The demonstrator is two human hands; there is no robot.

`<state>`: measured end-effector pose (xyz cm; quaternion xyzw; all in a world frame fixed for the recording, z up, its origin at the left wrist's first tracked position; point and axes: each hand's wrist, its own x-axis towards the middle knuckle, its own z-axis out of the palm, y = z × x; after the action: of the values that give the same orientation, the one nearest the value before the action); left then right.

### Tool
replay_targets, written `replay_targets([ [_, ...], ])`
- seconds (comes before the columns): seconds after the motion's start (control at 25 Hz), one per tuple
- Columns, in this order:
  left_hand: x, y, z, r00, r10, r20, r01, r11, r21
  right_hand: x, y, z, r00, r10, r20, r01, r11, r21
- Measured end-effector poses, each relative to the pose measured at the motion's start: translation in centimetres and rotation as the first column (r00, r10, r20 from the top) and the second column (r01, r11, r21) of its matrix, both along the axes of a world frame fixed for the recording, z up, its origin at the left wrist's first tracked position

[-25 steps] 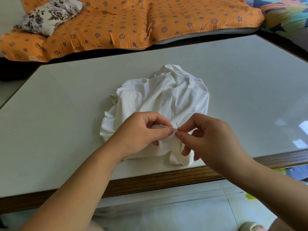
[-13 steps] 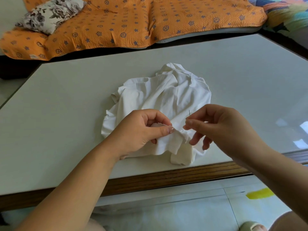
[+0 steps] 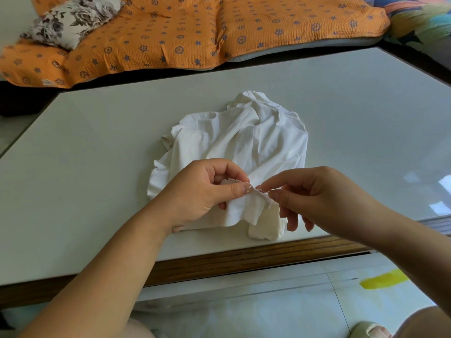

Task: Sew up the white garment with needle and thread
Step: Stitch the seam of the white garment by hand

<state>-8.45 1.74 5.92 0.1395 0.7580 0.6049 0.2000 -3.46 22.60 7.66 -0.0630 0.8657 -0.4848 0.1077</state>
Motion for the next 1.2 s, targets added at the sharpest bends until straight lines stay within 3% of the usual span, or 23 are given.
replay_targets([
  [0.56, 0.0, -0.1, 0.0, 0.999, -0.018, 0.041, 0.018, 1.0, -0.002, -0.3, 0.1, -0.6, 0.999, 0.041, -0.005, -0.041, 0.999, -0.03],
  [1.0, 0.3, 0.7, -0.6, 0.993, -0.018, 0.116, 0.017, 1.0, 0.007, -0.5, -0.8, -1.1, 0.999, -0.029, 0.035, 0.035, 0.983, -0.18],
  [1.2, 0.4, 1.0, -1.0, 0.987, 0.036, 0.158, -0.037, 0.999, 0.004, 0.0, -1.4, -1.5, 1.0, -0.005, -0.028, 0.0, 0.986, -0.165],
])
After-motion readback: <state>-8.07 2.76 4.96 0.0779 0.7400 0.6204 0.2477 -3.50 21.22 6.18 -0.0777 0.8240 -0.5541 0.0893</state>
